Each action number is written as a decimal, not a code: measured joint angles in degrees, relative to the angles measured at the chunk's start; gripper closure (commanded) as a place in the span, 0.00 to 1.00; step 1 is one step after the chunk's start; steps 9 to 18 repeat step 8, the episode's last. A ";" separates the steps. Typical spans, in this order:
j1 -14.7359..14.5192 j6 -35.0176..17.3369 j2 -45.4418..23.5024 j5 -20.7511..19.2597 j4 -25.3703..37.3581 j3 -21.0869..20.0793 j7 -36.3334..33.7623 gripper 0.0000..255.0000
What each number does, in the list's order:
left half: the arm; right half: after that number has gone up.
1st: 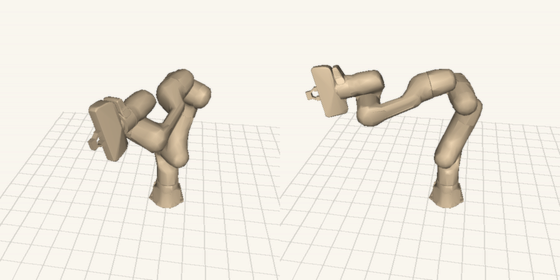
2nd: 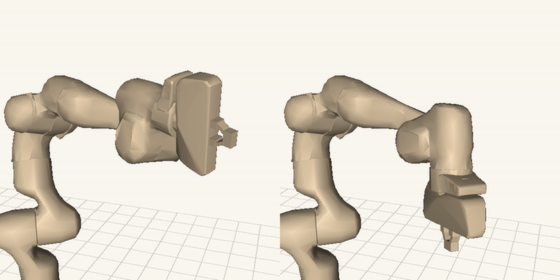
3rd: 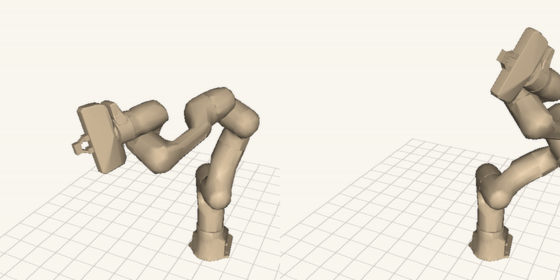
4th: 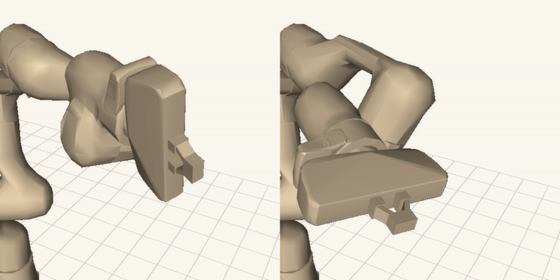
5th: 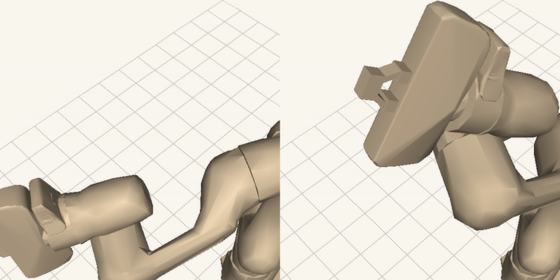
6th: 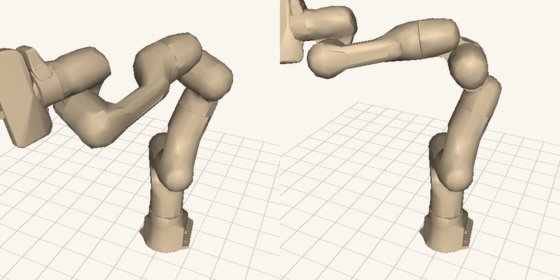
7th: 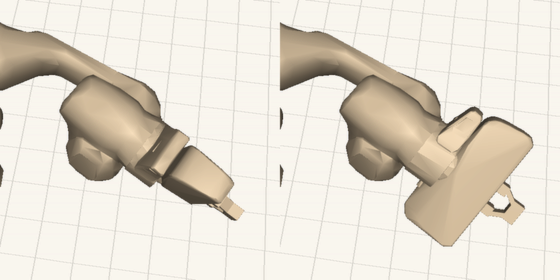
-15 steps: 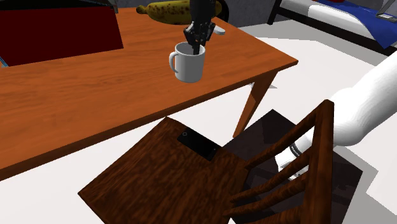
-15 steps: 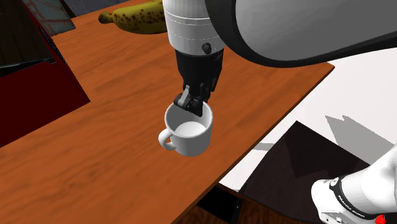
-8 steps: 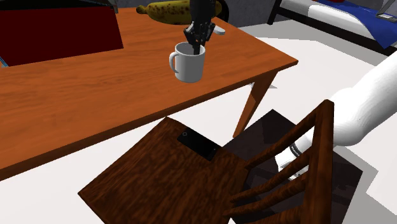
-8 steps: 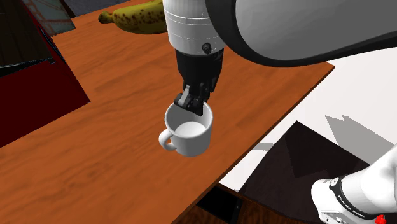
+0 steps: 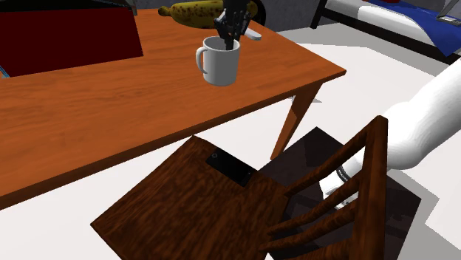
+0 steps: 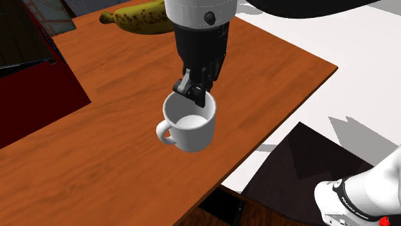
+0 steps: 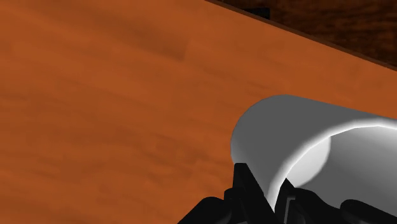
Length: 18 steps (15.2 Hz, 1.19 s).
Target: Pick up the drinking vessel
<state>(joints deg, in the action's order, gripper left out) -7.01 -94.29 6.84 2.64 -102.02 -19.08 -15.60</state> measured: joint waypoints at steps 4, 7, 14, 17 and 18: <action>0.06 3.44 -0.51 -0.17 3.93 0.04 -0.08 1.00; 0.01 5.56 -0.93 -0.31 6.45 -0.06 -0.33 1.00; -0.01 6.09 -1.11 -0.36 7.15 -0.10 -0.42 1.00; -0.01 6.09 -1.11 -0.36 7.15 -0.10 -0.42 1.00; -0.01 6.09 -1.11 -0.36 7.15 -0.10 -0.42 1.00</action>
